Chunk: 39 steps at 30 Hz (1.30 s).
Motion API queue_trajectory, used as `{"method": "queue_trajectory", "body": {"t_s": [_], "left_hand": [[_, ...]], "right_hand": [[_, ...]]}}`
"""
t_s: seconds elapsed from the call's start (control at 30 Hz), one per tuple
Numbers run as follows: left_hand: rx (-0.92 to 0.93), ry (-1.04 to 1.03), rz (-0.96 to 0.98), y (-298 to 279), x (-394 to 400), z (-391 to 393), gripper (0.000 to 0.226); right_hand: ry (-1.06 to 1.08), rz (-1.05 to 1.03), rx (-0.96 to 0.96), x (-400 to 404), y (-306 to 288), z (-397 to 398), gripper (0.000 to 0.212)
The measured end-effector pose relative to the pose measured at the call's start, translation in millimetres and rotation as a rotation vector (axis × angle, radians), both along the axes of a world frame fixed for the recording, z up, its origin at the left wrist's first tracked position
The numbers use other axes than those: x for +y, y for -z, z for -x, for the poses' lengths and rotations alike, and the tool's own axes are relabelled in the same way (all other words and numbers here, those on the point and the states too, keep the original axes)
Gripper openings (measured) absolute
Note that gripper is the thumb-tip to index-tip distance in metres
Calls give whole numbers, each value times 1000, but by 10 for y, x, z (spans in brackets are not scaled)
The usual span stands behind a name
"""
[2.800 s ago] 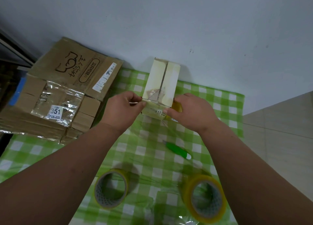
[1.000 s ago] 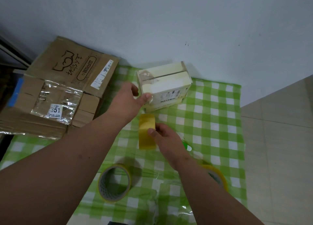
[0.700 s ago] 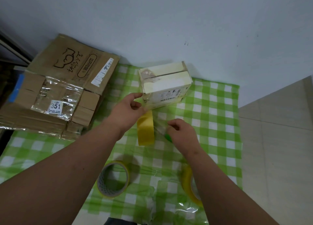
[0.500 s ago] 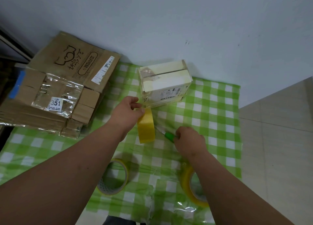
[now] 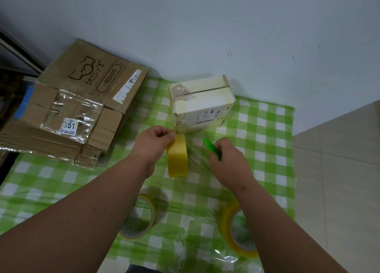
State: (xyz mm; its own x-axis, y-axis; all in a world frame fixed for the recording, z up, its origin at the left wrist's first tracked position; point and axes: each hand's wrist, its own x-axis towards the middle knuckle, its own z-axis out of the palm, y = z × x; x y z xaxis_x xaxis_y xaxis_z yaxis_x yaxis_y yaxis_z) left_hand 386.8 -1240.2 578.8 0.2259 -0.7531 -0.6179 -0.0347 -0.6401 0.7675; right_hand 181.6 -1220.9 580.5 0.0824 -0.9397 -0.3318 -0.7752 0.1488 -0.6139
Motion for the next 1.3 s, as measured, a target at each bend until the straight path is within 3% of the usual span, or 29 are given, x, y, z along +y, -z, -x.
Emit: {"method": "queue_trajectory", "body": {"t_s": [0.13, 0.37, 0.83, 1.3], "left_hand": [[84, -38, 16, -7, 22, 32, 15], [120, -67, 23, 12, 22, 65, 15], [123, -102, 8, 46, -40, 135, 11], [157, -139, 36, 87, -67, 158, 16]], "right_hand": [[-151, 167, -54, -146, -237, -193, 9], [-264, 250, 102, -329, -352, -360, 24], [-273, 295, 216, -428, -439, -412, 23], [-309, 359, 203, -524, -412, -504, 16]]}}
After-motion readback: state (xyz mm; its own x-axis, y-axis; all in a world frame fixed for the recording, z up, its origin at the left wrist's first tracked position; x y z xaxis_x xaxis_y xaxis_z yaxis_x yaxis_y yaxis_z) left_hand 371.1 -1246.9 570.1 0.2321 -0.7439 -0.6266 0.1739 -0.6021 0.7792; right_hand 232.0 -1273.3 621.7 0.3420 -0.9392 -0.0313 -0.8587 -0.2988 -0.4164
